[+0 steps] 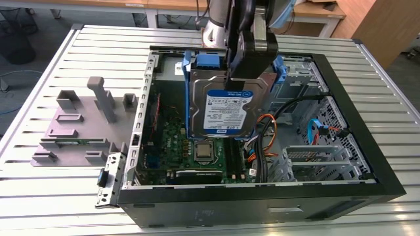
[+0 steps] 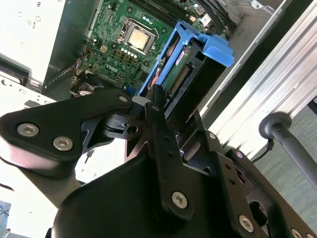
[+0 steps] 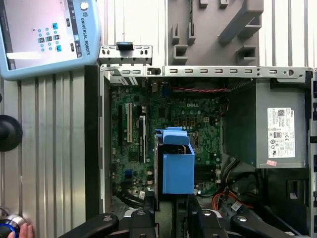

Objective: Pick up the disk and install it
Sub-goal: 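Pick up the disk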

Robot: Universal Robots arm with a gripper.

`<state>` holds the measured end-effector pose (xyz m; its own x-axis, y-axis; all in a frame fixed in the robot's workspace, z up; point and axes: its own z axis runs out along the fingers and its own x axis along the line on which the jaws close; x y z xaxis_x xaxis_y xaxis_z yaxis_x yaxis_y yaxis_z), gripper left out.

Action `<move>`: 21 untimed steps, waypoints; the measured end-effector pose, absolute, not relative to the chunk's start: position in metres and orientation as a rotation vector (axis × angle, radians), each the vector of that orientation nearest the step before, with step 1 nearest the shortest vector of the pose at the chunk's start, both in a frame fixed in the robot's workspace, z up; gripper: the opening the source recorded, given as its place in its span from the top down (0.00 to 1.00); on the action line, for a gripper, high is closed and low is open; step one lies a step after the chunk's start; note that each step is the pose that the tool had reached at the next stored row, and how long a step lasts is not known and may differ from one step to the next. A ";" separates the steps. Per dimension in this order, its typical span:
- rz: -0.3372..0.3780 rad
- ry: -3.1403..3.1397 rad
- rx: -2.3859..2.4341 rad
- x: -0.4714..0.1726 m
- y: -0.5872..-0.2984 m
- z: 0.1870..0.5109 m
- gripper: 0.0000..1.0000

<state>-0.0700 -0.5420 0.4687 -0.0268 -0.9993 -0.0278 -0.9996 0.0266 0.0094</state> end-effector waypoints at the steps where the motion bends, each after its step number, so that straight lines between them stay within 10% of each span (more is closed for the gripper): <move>1: 0.041 2.241 -2.182 -0.070 -0.543 0.469 0.65; 21: 0.041 2.256 -2.167 -0.048 -0.547 0.467 0.65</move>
